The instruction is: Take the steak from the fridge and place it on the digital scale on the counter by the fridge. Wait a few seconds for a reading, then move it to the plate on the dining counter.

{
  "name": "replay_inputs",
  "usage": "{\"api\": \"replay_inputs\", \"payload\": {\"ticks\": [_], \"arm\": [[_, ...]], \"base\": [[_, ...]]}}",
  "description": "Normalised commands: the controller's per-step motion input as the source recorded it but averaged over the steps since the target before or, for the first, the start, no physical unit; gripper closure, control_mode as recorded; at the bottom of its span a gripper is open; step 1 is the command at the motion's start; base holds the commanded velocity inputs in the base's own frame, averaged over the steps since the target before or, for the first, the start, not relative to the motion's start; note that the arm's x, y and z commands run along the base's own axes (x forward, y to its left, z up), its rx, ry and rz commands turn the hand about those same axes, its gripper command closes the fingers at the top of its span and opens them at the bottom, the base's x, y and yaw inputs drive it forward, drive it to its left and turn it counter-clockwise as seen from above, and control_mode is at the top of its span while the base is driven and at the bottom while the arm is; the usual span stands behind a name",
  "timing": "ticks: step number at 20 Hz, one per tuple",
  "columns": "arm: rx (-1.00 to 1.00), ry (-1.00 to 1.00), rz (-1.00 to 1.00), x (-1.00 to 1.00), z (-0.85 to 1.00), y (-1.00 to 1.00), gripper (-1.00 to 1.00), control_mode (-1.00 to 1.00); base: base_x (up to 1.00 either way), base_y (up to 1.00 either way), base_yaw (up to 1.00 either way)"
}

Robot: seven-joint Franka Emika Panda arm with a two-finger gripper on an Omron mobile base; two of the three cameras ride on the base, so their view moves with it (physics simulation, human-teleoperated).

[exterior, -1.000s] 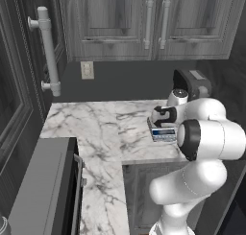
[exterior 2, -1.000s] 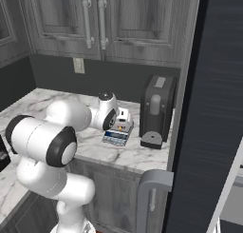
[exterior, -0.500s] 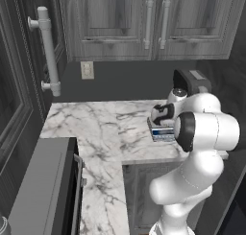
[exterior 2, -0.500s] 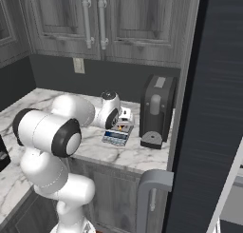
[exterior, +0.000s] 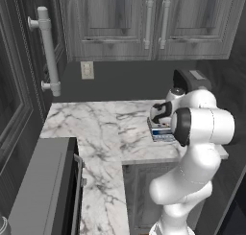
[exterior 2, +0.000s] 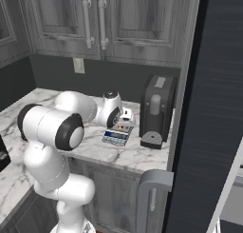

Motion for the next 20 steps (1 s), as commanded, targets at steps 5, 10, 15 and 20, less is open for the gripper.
{"api": "replay_inputs", "payload": {"ticks": [5, 10, 15, 20], "arm": [[0.00, 0.00, 0.00, 0.06, -0.05, 0.00, -1.00, -1.00], [0.00, 0.00, 0.00, 0.12, -0.17, 0.00, -1.00, -1.00], [0.00, 0.00, 0.00, 0.07, -0.18, 0.00, -1.00, -1.00], [0.00, 0.00, 0.00, 0.00, -0.01, 0.00, -1.00, -1.00]], "base": [[0.00, 0.00, 0.00], [0.00, 0.00, 0.00], [0.00, 0.00, 0.00], [0.00, 0.00, 0.00]]}}
